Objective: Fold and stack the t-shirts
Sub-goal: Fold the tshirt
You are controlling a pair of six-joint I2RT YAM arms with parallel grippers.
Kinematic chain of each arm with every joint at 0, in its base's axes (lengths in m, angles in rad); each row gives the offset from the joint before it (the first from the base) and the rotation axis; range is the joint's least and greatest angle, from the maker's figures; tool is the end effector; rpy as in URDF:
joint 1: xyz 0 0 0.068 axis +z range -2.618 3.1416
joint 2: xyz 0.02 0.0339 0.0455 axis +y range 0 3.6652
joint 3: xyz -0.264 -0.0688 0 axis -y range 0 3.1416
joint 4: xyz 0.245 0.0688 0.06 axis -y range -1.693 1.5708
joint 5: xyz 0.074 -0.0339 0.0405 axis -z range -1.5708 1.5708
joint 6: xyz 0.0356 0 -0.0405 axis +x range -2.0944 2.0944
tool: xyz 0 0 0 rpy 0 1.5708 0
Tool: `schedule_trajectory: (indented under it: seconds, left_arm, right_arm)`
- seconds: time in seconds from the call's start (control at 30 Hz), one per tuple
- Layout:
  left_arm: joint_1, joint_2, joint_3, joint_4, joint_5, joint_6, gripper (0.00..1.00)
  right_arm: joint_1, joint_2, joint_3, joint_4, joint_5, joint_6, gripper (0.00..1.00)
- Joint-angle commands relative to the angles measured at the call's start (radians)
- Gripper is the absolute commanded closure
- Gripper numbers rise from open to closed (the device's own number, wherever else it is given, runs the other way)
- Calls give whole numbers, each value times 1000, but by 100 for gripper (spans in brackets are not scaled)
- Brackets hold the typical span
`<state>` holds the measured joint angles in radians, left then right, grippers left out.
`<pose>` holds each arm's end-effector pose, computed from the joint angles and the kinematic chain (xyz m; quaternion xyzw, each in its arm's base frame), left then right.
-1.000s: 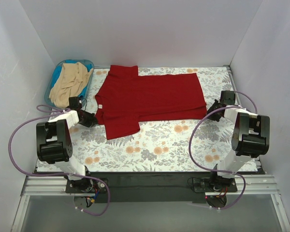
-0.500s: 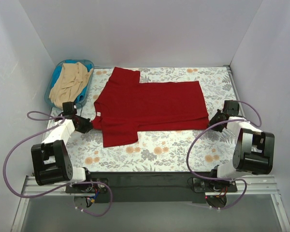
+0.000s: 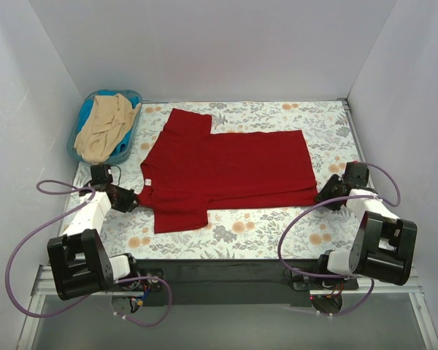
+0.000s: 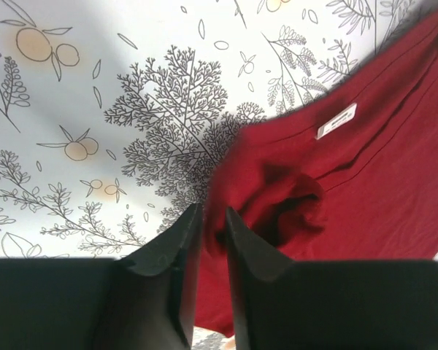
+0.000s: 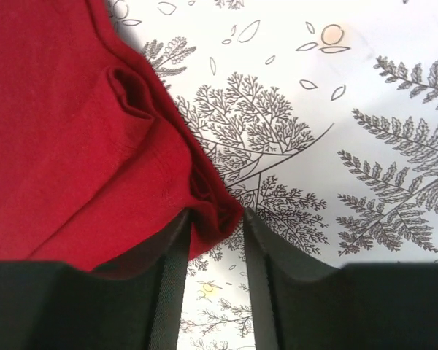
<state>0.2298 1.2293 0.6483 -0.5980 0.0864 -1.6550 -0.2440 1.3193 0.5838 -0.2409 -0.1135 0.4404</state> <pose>0.2063 0.0451 0.1768 -0.7878 0.5829 -0.1592 0.1194 0.2314 -0.0535 0.1587 0.3047 0.9048 0.0826 0.2856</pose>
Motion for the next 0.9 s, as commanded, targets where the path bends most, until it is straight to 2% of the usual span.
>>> schedule_trajectory:
  seconds: [0.0,0.1,0.17,0.2,0.3,0.37,0.5,0.57,0.7,0.87]
  left_arm:
    - [13,-13,4,21,32,18,78]
    - [13,-43,11,4,36,12,54]
    - [14,-82,13,-14,35,1,45]
    - [14,-94,16,-20,36,0,44]
    - [13,-142,13,-17,55,9,46]
    - [11,-151,4,15,90,21,51]
    - [-1,-90,17,49,141,49,58]
    - [-30,-68,20,64,139,54,60]
    - [-84,-25,28,92,133,52,60]
    - [-139,19,48,107,119,54,60]
  right_arm:
    - [-9,-14,11,-11,-21,-43,57]
    - [5,-40,14,-11,-49,-43,52]
    - [24,-67,13,-15,-52,-37,51]
    - [55,-75,11,-17,-52,-32,51]
    - [144,-118,10,-23,-43,-5,51]
    - [205,-138,10,-20,-35,23,51]
    - [446,-161,33,-6,-2,92,51]
    - [526,-149,62,5,21,124,51]
    - [777,-59,142,25,52,159,52]
    - [1009,119,282,46,78,170,52]
